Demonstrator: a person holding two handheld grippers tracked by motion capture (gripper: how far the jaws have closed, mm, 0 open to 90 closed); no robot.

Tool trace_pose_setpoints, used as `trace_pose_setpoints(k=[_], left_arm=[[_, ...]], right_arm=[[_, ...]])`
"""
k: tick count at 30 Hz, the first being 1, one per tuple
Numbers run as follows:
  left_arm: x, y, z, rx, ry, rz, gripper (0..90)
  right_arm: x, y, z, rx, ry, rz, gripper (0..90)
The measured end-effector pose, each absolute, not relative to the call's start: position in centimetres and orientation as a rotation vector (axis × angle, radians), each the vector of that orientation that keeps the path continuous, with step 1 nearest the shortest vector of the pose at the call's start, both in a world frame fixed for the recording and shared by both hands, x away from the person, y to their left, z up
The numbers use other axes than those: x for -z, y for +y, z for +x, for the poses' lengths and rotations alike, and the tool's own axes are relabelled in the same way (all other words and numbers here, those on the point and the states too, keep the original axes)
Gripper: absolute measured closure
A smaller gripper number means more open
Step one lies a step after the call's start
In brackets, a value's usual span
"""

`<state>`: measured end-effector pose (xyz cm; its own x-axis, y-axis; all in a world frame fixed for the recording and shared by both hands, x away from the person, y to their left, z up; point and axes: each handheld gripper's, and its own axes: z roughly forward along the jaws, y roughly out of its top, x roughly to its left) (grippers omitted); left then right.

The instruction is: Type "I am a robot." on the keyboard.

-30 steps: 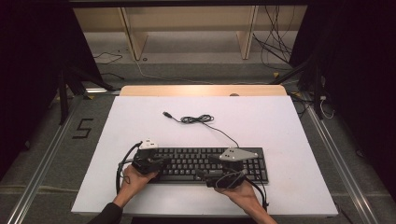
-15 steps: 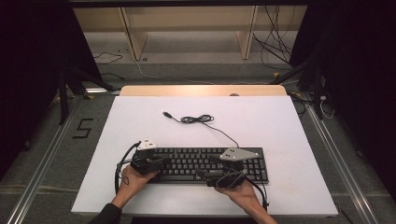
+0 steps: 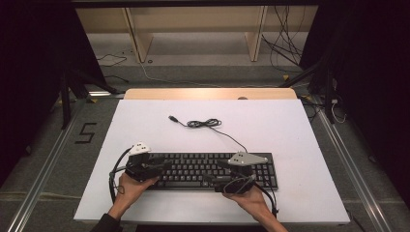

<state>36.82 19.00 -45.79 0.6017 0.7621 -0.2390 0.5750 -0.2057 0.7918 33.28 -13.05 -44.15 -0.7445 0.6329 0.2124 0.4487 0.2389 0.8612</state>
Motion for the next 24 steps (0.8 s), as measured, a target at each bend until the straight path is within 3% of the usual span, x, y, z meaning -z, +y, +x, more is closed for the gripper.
trace_pose_setpoints(k=[7, 15, 20, 24], left_arm=[[45.5, 19.1, 36.2, -0.237, 1.052, 1.863, 40.3], [45.4, 19.9, 35.2, -0.227, 1.043, 1.791, 32.8], [45.4, 20.1, 34.8, -0.234, 1.041, 1.78, 31.4], [45.6, 20.2, 34.7, -0.231, 1.05, 1.777, 30.9]], right_arm=[[44.3, -13.0, 33.7, -1.505, 2.324, 1.035, 29.3], [44.5, -12.8, 34.3, -1.481, 2.327, 1.044, 30.9], [44.5, -12.4, 34.8, -1.448, 2.34, 1.045, 38.9], [44.9, -11.9, 35.6, -1.411, 2.357, 1.062, 53.6]])
